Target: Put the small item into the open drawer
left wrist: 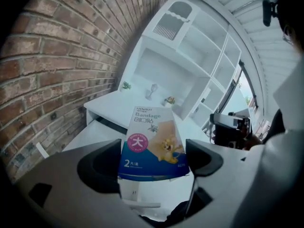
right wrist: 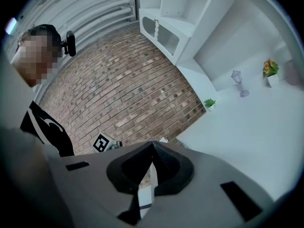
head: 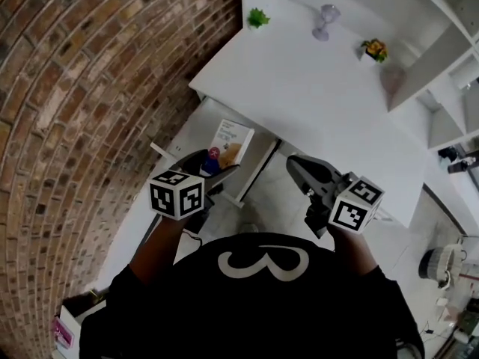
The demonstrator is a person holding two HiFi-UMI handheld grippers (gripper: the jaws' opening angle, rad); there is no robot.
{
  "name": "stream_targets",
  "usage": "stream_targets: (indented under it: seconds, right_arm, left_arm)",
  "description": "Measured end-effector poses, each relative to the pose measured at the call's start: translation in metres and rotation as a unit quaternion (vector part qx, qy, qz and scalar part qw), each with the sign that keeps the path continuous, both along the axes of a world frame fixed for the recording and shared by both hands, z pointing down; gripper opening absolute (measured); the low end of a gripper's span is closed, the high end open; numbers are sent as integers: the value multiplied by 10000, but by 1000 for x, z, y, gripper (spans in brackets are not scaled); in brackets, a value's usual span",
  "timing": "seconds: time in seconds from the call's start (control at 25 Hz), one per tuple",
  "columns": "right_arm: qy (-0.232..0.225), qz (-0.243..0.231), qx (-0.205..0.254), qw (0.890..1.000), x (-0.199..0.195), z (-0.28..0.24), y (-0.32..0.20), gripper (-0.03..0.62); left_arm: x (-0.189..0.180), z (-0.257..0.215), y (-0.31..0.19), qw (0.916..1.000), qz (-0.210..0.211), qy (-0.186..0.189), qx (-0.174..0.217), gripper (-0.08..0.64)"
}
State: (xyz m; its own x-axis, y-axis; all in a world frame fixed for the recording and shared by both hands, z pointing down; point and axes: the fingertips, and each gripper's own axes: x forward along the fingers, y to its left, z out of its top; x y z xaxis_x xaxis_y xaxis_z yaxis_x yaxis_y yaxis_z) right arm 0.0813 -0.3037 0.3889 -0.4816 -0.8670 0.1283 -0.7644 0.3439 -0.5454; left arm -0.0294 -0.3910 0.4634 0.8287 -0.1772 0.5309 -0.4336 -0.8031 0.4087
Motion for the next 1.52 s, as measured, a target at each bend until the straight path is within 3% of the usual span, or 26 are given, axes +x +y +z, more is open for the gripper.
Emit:
stream_targets:
  seconds: [0.28,0.68,1.12,1.32,1.36,1.48,1.52]
  right_arm:
    - [-72,265,-183,9995,11,17,-2,11]
    - [-190,610,-521,9966,23,46,3,11]
    - [-228,991,-856,9911,41,58,28,11]
    - [-288,1167,-1012,9876,49,68,34,11]
    - [-304,1202,-1038,9868,51,70,35,11]
    - [-352,1273,-1128,9848,54,78,38,11]
    - [-364,1286,-1165,9842,54,81,39,11]
  left_arm:
    - [10,53,-13,9966,463,-683,-88,422]
    - [36,127,-30,9802,1278,-1513,-78,422]
    - [70,195,-57,9379,2257,-2594,464,422]
    - [53,239,-40,9015,2726,-3359,-122,423]
    - [56,245,-43,8999,2775,-3364,-77,422]
    - [71,263,-66,9069,2700,-3208,415,422]
    - [71,270,-68,9078,2670,-3209,417,422]
